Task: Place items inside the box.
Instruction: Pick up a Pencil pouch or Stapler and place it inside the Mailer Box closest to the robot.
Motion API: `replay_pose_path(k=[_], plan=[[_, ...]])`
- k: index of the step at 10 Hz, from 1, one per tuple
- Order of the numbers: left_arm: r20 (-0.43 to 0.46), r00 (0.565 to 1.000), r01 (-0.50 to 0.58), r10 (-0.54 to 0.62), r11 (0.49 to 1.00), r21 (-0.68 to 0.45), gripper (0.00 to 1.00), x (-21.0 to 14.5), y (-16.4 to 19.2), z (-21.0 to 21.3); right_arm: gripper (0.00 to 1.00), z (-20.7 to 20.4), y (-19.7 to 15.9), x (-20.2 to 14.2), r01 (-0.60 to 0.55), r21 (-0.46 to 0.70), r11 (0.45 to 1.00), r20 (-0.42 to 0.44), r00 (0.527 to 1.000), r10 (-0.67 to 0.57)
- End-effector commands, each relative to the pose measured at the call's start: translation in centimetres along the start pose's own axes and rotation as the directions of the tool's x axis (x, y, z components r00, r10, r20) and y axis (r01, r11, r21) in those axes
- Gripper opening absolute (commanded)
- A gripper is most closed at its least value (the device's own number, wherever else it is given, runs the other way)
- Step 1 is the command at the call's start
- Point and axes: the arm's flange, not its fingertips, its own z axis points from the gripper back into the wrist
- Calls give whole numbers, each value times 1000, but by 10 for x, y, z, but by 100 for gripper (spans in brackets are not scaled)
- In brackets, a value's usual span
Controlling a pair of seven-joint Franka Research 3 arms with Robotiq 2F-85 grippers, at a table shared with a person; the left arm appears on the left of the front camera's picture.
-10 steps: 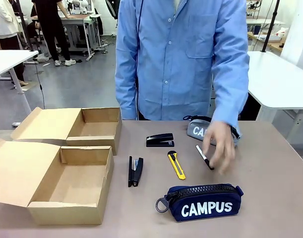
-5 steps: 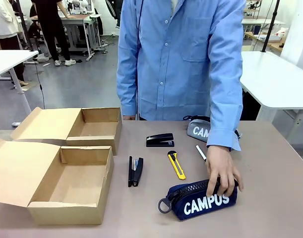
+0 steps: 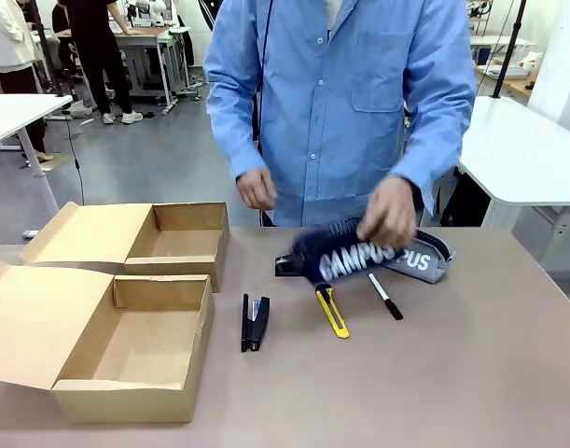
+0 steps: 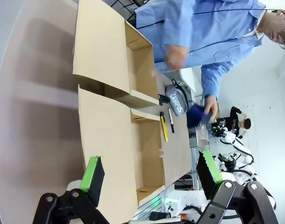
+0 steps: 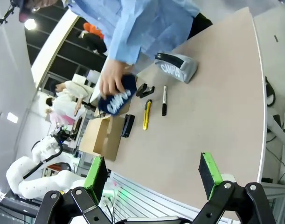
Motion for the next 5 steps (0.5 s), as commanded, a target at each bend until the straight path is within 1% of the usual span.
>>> replay_pose_path(k=[1, 3, 4, 5], plan=[[12, 1000, 22, -22, 1000, -22, 100, 1, 1, 0, 100, 4, 6, -1, -16, 10, 1000, 11, 1000, 16], [12, 1000, 22, -22, 1000, -22, 100, 1, 1, 0, 100, 0, 1, 0, -1, -1, 1000, -2, 1000, 1], [12, 1000, 22, -22, 1000, -22, 100, 1, 1, 0, 100, -19, 17, 5, -88, -22, 996, -23, 996, 87], [12, 1000, 22, -22, 1000, -22, 100, 1, 1, 0, 100, -50, 41, 13, -220, -53, 974, -99, 972, 214]])
